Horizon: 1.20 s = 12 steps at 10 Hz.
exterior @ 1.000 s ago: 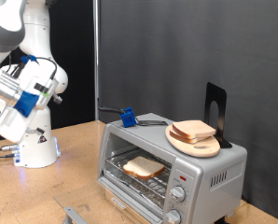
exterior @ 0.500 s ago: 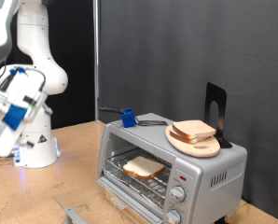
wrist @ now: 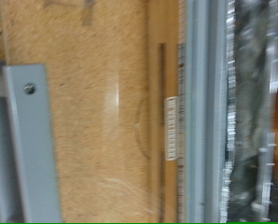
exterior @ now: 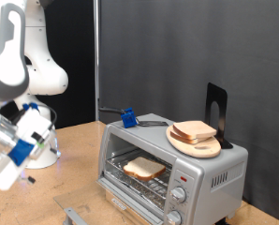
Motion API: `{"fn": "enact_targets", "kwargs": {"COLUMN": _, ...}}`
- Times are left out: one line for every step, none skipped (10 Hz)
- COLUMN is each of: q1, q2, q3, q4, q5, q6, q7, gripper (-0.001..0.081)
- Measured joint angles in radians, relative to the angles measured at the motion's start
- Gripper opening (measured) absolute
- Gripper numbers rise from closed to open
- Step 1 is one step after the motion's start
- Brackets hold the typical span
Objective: Make a piece of toast with the oven
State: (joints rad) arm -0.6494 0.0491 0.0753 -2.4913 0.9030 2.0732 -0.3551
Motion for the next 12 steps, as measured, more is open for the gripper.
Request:
{"fn": "enact_targets", "kwargs": {"q1": 0.006, "q2": 0.038, "q3": 0.014, "q4": 0.0, "q5": 0.015, "q6": 0.044, "q7": -0.018, "gripper": 0.0808}}
{"fn": "enact_targets", "kwargs": {"q1": 0.013, "q2": 0.074, "q3": 0.029, "q4": 0.001, "q5": 0.032, "q6": 0.081, "q7": -0.036, "gripper": 0.0808}}
{"fn": "enact_targets", "kwargs": {"q1": 0.019, "q2": 0.11, "q3": 0.044, "q4": 0.001, "q5": 0.056, "q6": 0.116, "q7": -0.061, "gripper": 0.0808}}
{"fn": "enact_targets", "kwargs": {"q1": 0.027, "q2": 0.146, "q3": 0.059, "q4": 0.002, "q5": 0.074, "q6": 0.141, "q7": -0.079, "gripper": 0.0808}}
{"fn": "enact_targets", "kwargs": {"q1": 0.032, "q2": 0.176, "q3": 0.073, "q4": 0.004, "q5": 0.087, "q6": 0.153, "q7": -0.095, "gripper": 0.0808}}
{"fn": "enact_targets", "kwargs": {"q1": 0.037, "q2": 0.2, "q3": 0.086, "q4": 0.005, "q5": 0.094, "q6": 0.159, "q7": -0.106, "gripper": 0.0808}}
{"fn": "enact_targets", "kwargs": {"q1": 0.04, "q2": 0.216, "q3": 0.098, "q4": 0.003, "q5": 0.099, "q6": 0.161, "q7": -0.113, "gripper": 0.0808}}
{"fn": "enact_targets", "kwargs": {"q1": 0.044, "q2": 0.222, "q3": 0.109, "q4": -0.001, "q5": 0.103, "q6": 0.161, "q7": -0.117, "gripper": 0.0808}}
{"fn": "enact_targets", "kwargs": {"q1": 0.045, "q2": 0.223, "q3": 0.119, "q4": -0.006, "q5": 0.108, "q6": 0.157, "q7": -0.119, "gripper": 0.0808}}
{"fn": "enact_targets", "kwargs": {"q1": 0.045, "q2": 0.222, "q3": 0.123, "q4": -0.008, "q5": 0.109, "q6": 0.145, "q7": -0.119, "gripper": 0.0808}}
{"fn": "enact_targets", "kwargs": {"q1": 0.043, "q2": 0.219, "q3": 0.123, "q4": -0.008, "q5": 0.109, "q6": 0.116, "q7": -0.119, "gripper": 0.0808}}
{"fn": "enact_targets", "kwargs": {"q1": 0.037, "q2": 0.209, "q3": 0.121, "q4": -0.008, "q5": 0.109, "q6": 0.072, "q7": -0.118, "gripper": 0.0808}}
